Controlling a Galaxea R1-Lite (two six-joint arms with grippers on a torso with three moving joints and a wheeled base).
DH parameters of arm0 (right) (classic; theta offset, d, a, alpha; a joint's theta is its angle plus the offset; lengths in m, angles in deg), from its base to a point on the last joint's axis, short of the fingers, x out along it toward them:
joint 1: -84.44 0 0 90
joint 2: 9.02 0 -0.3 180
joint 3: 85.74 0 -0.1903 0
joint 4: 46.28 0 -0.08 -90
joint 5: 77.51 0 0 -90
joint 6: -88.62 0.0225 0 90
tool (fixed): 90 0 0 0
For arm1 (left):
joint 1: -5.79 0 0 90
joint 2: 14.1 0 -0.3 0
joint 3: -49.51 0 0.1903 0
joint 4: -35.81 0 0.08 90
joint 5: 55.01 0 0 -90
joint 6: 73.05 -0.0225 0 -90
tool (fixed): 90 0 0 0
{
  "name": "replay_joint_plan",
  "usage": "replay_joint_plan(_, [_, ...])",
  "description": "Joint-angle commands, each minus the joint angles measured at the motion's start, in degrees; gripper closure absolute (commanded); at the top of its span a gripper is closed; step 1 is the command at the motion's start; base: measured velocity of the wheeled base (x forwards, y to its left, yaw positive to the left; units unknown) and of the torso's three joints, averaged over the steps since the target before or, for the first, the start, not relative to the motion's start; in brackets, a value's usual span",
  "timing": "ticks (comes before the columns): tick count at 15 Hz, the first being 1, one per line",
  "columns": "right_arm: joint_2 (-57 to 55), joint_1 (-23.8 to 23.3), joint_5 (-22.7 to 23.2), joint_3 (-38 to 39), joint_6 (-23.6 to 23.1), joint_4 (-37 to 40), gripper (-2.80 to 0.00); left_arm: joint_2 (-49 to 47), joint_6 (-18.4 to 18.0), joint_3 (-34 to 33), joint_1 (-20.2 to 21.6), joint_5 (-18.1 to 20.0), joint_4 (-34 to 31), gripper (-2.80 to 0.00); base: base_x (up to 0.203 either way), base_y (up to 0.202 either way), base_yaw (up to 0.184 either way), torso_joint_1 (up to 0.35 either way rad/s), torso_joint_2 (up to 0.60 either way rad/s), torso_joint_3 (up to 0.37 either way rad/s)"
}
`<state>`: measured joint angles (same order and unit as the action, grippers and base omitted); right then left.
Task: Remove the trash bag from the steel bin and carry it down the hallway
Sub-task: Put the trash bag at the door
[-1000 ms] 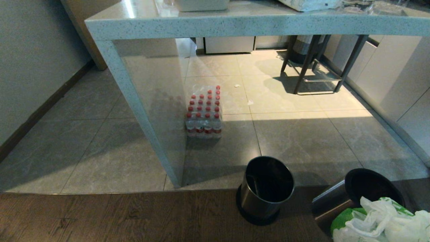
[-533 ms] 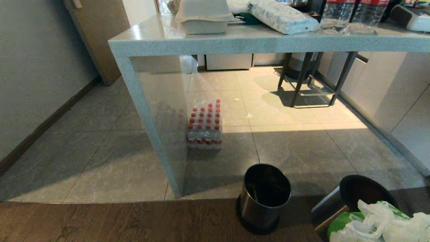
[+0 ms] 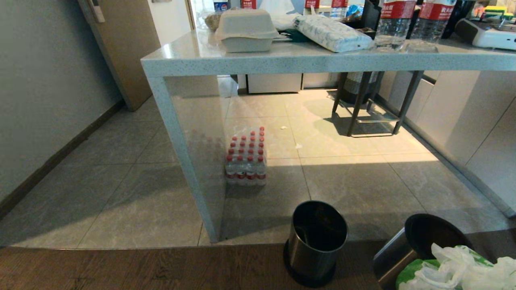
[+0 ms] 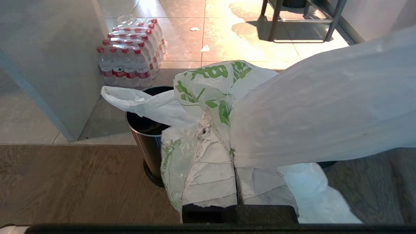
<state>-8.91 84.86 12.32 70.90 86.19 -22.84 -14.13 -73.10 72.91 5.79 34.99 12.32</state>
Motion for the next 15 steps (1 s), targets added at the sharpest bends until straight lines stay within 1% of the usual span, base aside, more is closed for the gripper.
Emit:
replay_joint_plan(1, [2.19,0.02,0.00,0.00,-0.04,0.01,0.00,-0.06,-0.06,-0.04,0.00,0.00,-0.03,0.00,0.000,0.000,0.000,0.000,0.00,0.000])
replay_joint_plan(11, [2.19,0.02,0.00,0.00,-0.12,0.01,0.00,-0.06,0.14,0.01,0.00,0.00,-0.14,0.00,0.000,0.000,0.000,0.000,0.00,0.000])
replay_joint_plan(13, [2.19,0.02,0.00,0.00,-0.12,0.01,0.00,-0.06,0.14,-0.04,0.00,0.00,-0.14,0.00,0.001,0.122,-0.008,0.002,0.01,0.005])
replay_joint_plan(15, [2.19,0.02,0.00,0.00,-0.12,0.01,0.00,-0.06,0.21,-0.04,0.00,0.00,-0.13,0.00,0.000,0.190,0.002,0.002,0.00,0.004])
